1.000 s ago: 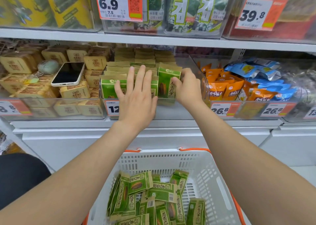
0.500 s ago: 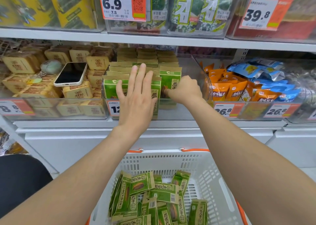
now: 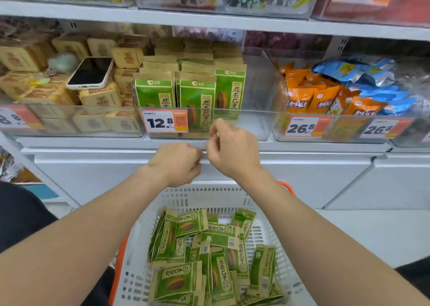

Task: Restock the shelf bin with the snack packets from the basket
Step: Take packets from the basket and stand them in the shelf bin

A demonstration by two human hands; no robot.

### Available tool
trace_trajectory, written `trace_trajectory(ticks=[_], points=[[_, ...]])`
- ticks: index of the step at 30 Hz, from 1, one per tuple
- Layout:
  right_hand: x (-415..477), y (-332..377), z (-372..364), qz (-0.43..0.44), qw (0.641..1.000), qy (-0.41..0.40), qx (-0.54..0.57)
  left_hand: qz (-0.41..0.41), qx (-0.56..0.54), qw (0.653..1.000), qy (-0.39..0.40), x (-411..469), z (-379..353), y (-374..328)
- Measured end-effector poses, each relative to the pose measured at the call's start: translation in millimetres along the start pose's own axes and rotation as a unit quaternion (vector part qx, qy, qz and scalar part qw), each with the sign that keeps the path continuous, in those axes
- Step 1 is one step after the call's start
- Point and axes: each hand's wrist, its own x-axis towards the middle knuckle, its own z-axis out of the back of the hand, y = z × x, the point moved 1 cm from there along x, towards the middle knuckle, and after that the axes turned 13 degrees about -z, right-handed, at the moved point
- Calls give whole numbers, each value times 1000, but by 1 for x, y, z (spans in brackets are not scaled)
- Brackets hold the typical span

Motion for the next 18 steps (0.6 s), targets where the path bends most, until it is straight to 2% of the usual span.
trace_trajectory(ticks=[2, 4, 8, 13, 18], points=[[-24, -6, -20, -23, 994, 104, -36, 5, -11, 997, 72, -8, -12, 0], [-43, -14, -40, -58, 972, 217, -75, 10, -21, 991, 135, -16, -25, 0], [-77, -27, -72, -100, 919, 363, -116, 26, -72, 970, 232, -23, -51, 2], [-106, -37, -98, -74, 874, 460, -135, 64, -140, 940, 304, -33, -104, 2], [-121, -36, -108, -48, 863, 484, -139, 77, -174, 908, 374, -47, -142, 5]])
